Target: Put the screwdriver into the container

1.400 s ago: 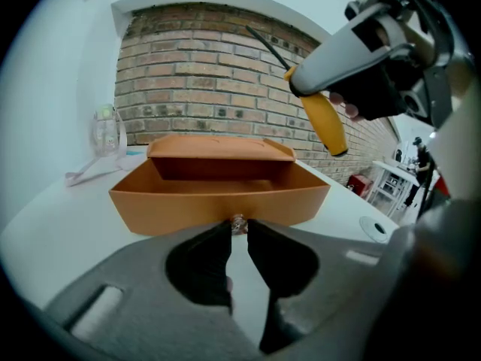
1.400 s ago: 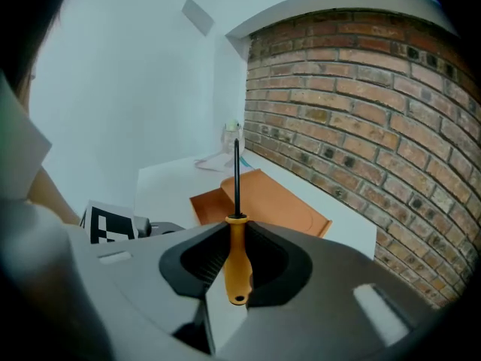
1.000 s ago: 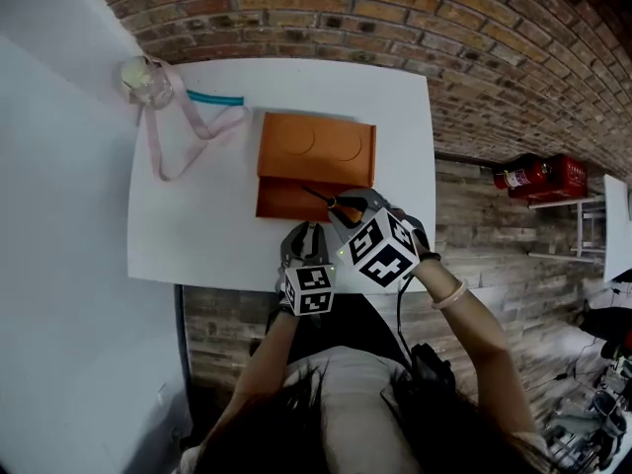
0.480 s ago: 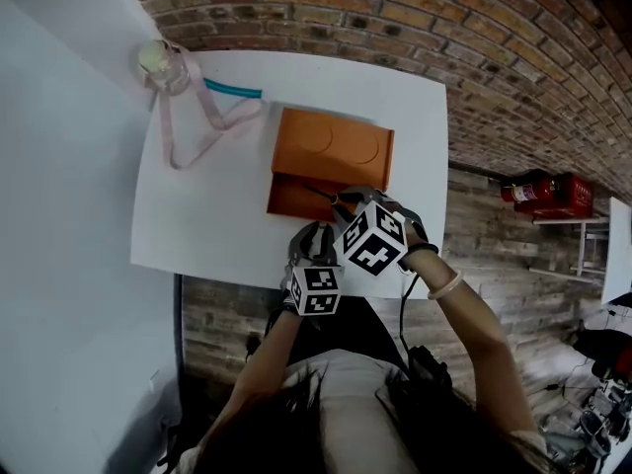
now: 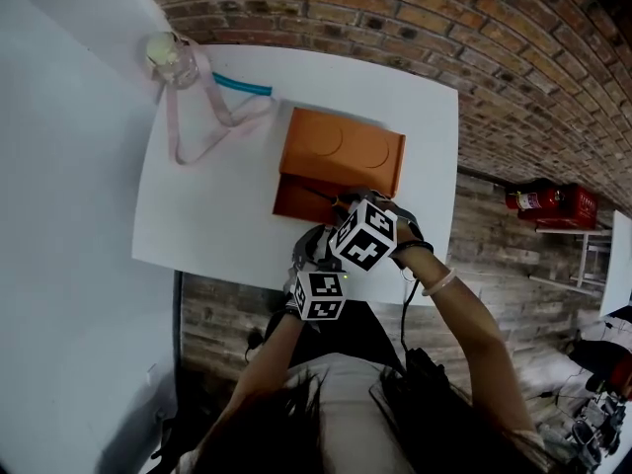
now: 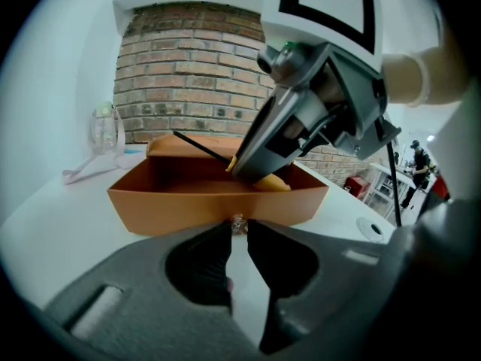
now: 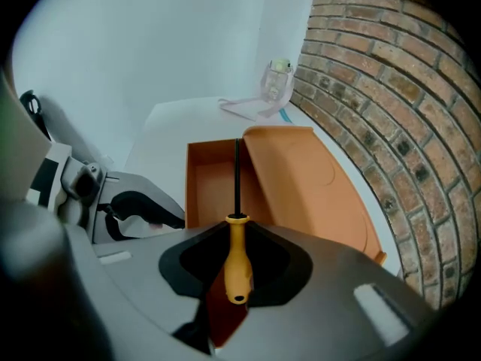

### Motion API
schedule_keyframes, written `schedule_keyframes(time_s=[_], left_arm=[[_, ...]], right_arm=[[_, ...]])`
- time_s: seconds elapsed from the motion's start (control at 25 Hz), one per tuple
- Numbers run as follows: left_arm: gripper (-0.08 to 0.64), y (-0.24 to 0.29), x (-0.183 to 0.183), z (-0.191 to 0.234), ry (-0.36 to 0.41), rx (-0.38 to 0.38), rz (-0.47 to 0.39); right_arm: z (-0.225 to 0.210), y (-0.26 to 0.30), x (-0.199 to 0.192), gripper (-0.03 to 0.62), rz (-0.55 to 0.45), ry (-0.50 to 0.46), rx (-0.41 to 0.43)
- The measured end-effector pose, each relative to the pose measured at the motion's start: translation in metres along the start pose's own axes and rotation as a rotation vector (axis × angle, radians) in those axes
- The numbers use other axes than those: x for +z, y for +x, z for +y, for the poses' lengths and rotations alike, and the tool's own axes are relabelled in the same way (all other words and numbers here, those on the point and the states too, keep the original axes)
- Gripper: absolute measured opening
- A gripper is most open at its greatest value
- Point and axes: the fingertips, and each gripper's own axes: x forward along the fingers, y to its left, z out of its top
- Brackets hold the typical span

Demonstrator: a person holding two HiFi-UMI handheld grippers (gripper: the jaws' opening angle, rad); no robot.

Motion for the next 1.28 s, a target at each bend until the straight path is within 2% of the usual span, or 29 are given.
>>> schedule_keyframes(time_s=[0.76,1.28], left_arm=[[0.066,0.000,0.000,0.000,0.005,0.010,0.002],[0.066,0.000,-0.001,-0.001,0.009,0.011,0.010]], right_arm=[[0.001,0.029,-0.013,0.077,0.099,0.045,0.023],[0.004,0.029,-0.006,0.077,0.087,0.114,0.080]])
